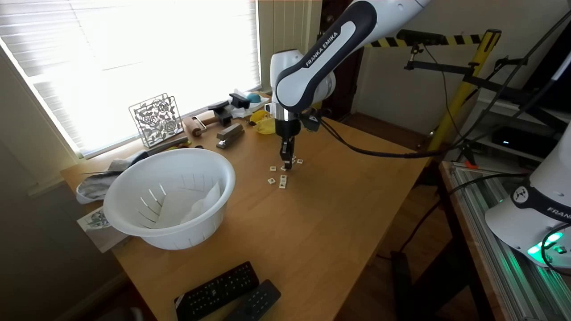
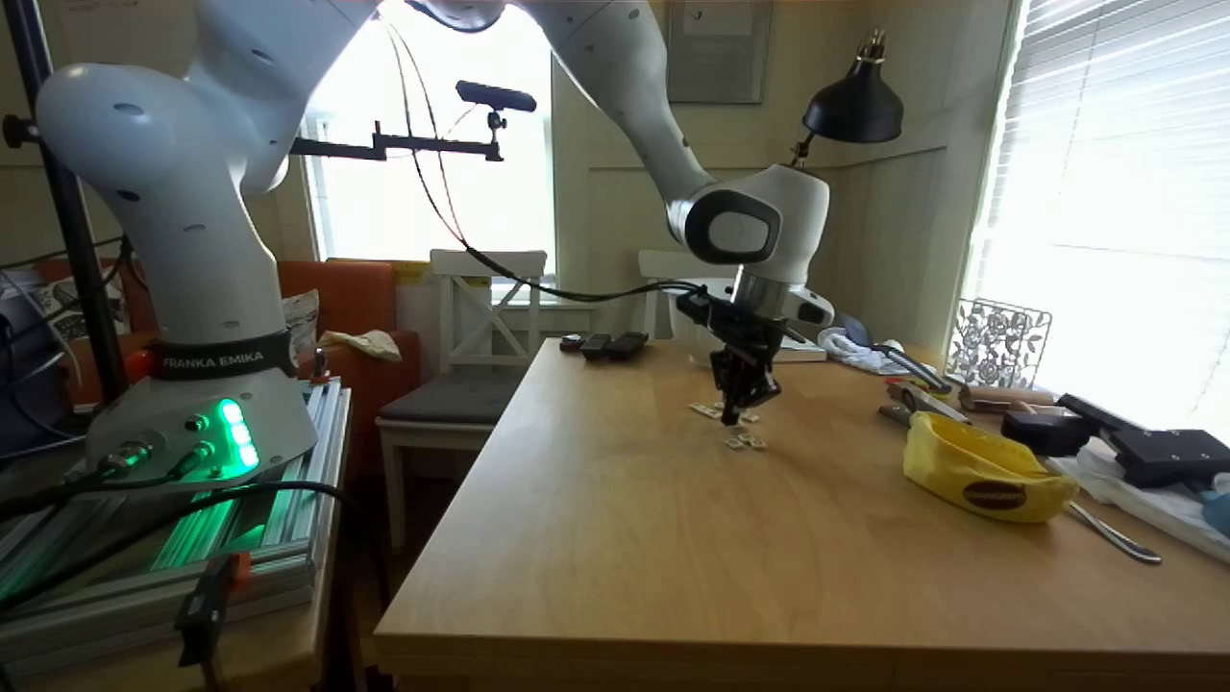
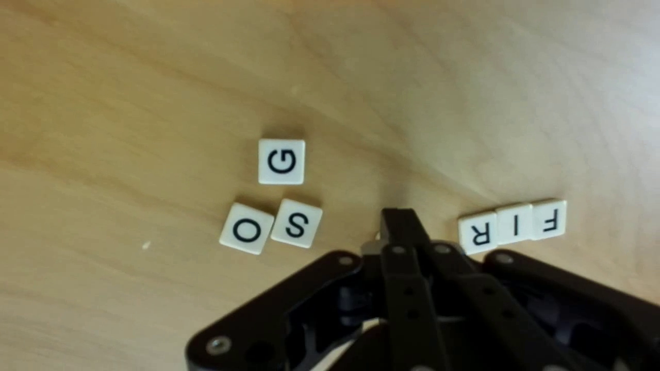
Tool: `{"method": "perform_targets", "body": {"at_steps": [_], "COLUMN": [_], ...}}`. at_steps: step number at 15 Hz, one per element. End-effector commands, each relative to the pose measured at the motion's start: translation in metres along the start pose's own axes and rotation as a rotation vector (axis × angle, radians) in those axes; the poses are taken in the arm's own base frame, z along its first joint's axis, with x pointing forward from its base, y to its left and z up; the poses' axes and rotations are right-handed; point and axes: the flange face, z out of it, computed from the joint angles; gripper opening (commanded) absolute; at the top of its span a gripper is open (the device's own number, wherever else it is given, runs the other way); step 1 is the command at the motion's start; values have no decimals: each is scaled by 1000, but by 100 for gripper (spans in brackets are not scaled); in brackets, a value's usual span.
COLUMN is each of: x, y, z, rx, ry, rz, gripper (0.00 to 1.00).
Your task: Create the word 'Firm' using the letter tiles.
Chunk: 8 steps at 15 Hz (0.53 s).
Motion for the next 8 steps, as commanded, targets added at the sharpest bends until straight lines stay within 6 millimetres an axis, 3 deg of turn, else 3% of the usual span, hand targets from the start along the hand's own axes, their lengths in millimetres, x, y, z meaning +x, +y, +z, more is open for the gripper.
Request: {"method": "perform_targets", "body": {"at_steps": [1,8], "x": [-7,-8], "y": [-6,-10], "z": [9,11], "rx": [3,6], "ry": [-41,-59], "rz": [-82,-170], "gripper": [0,0]}}
